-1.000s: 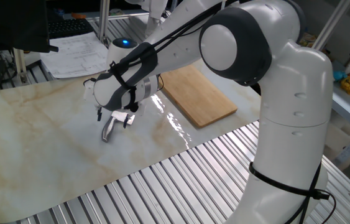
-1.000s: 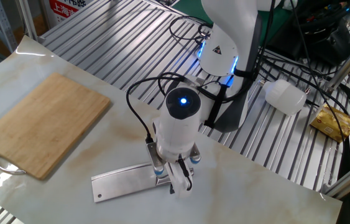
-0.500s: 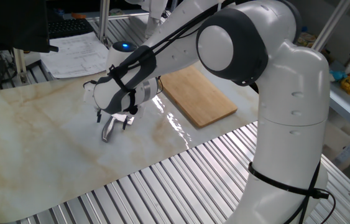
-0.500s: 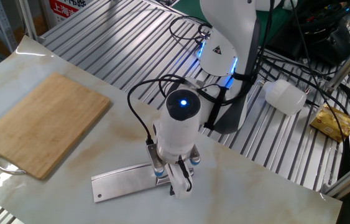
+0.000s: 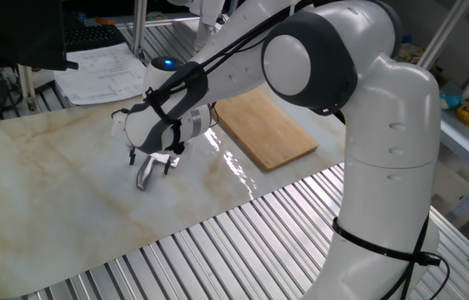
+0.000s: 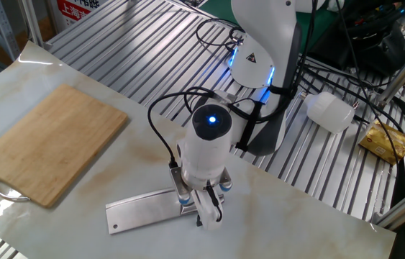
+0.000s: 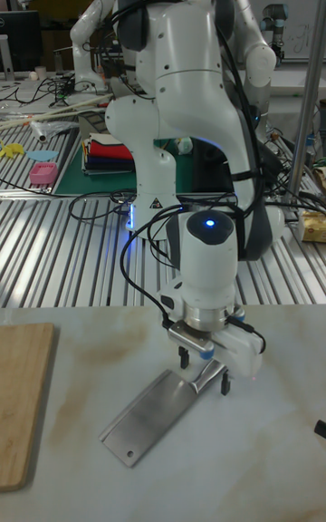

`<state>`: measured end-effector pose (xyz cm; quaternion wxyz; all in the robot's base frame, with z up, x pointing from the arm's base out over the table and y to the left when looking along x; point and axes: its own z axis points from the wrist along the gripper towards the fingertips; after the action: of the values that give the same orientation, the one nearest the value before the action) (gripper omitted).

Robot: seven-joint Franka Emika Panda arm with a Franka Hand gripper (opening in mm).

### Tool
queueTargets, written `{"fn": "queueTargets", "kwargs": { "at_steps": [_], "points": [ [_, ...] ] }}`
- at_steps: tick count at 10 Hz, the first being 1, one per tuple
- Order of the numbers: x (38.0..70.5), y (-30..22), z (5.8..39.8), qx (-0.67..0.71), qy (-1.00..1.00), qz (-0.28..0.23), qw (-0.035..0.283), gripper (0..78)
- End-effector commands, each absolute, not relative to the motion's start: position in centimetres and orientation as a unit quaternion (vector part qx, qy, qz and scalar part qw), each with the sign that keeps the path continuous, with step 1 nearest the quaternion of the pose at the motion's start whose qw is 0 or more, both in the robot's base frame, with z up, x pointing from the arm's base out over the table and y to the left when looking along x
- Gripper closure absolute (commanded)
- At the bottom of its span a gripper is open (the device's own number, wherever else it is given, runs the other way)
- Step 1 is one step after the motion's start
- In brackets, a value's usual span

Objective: Put the knife on the cutting board

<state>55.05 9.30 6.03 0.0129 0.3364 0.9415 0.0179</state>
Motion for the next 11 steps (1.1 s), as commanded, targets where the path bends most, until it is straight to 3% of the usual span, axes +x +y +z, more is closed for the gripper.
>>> {"fn": "queueTargets", "kwargs": {
  "at_steps": [1, 11],
  "points": [
    [55.33, 9.17, 6.32, 0.335, 0.942, 0.008, 0.02, 0.1],
    [55.6, 9.03, 5.91, 0.332, 0.943, 0.004, 0.021, 0.1]
  ]
}}
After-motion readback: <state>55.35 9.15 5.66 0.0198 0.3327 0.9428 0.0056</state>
